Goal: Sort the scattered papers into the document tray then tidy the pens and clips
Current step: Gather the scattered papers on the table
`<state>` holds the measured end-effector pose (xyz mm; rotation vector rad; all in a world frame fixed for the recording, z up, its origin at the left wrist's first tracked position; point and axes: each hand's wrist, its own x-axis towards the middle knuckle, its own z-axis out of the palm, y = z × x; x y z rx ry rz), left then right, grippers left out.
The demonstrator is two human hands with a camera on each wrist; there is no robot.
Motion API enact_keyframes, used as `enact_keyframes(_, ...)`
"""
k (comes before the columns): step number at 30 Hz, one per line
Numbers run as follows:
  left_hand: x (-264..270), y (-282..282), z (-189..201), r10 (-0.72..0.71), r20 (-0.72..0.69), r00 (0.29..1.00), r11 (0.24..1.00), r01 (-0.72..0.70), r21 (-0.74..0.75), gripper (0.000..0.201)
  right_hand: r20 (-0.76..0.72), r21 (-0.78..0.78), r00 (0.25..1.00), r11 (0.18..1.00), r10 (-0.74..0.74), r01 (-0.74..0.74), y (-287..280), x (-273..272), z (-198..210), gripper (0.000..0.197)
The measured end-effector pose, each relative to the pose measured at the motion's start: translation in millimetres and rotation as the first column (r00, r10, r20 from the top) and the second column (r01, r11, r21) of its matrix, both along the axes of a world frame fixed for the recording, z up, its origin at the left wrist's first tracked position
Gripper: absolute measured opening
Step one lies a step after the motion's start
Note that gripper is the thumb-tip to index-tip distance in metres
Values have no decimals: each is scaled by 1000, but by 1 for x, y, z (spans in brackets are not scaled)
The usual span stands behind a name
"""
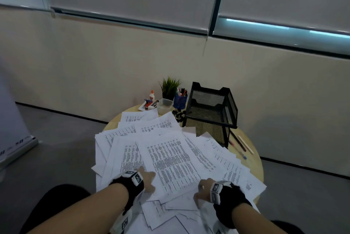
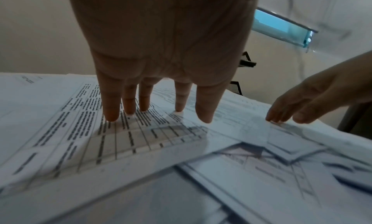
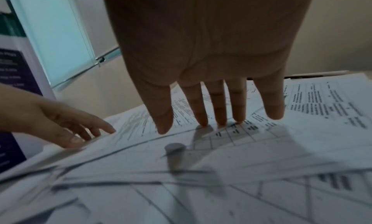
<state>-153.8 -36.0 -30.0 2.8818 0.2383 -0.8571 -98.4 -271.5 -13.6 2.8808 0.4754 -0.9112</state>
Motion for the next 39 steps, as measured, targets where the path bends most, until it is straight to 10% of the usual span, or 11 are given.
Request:
enact_keyframes(18,36,23,-30,312,272,910,931,-236,-277,47,86,283,902,878,-424,386,26,64,-33,104)
enact_keyframes(24,40,25,-38,454,287,844,876,-363,-318,62,-13,480,839,733,-544,482,-2,61,-29,9)
enact_keyframes(32,45,19,-32,556,268,787,826,-487,-285,70,-3,592,704,566,-710,574,-35,53,-38,6)
enact_keyframes(39,62,15,-25,588,181,788,756,-457,-468,34,-82,525,800,656,-595,542,-35,65,-43,31)
